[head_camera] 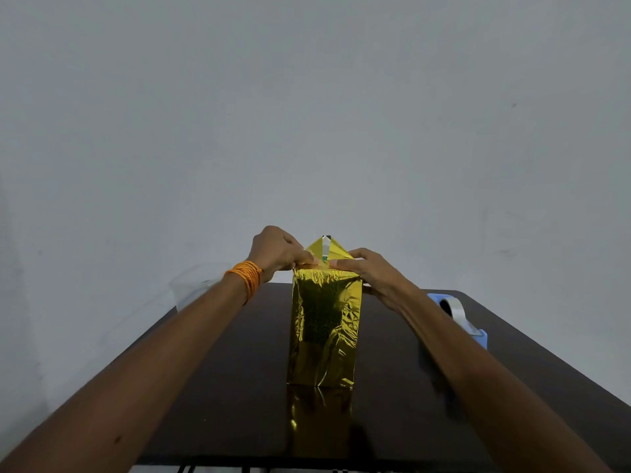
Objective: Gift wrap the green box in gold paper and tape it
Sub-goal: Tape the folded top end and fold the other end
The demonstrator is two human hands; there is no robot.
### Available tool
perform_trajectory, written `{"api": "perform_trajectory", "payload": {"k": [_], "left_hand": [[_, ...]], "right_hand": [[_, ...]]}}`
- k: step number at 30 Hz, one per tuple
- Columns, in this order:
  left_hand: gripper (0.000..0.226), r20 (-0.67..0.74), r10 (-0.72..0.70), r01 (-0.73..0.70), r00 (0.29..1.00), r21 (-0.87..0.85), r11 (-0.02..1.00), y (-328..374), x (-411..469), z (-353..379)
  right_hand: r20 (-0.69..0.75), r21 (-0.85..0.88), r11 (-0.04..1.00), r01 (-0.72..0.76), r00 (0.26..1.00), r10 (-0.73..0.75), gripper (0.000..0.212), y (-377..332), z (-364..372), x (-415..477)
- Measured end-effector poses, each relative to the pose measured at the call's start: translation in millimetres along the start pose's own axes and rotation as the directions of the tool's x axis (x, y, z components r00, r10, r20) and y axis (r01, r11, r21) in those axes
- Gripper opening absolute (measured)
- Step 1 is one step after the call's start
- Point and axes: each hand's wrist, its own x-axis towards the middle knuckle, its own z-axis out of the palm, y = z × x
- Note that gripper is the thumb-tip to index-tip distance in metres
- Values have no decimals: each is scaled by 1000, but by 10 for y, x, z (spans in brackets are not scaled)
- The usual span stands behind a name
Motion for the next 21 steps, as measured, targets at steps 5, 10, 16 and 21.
{"api": "perform_trajectory", "payload": {"k": [5, 10, 16, 21], "left_hand": [[45, 48, -125, 131, 991, -165, 978, -46, 49, -52], [18, 227, -356, 419, 907, -395, 817, -118, 103, 18], [32, 131, -270, 299, 954, -461, 835, -277, 118, 112], [37, 172, -246, 296, 954, -414, 861, -376, 119, 122]], "right_hand": [[4, -16, 1000, 10, 1000, -10, 70, 15, -6, 7], [13, -15, 1000, 6, 1000, -6, 71, 19, 2, 9], [27, -19, 1000, 18, 999, -17, 69, 9, -7, -27], [28, -10, 1000, 26, 999, -25, 69, 8, 13, -30]]}}
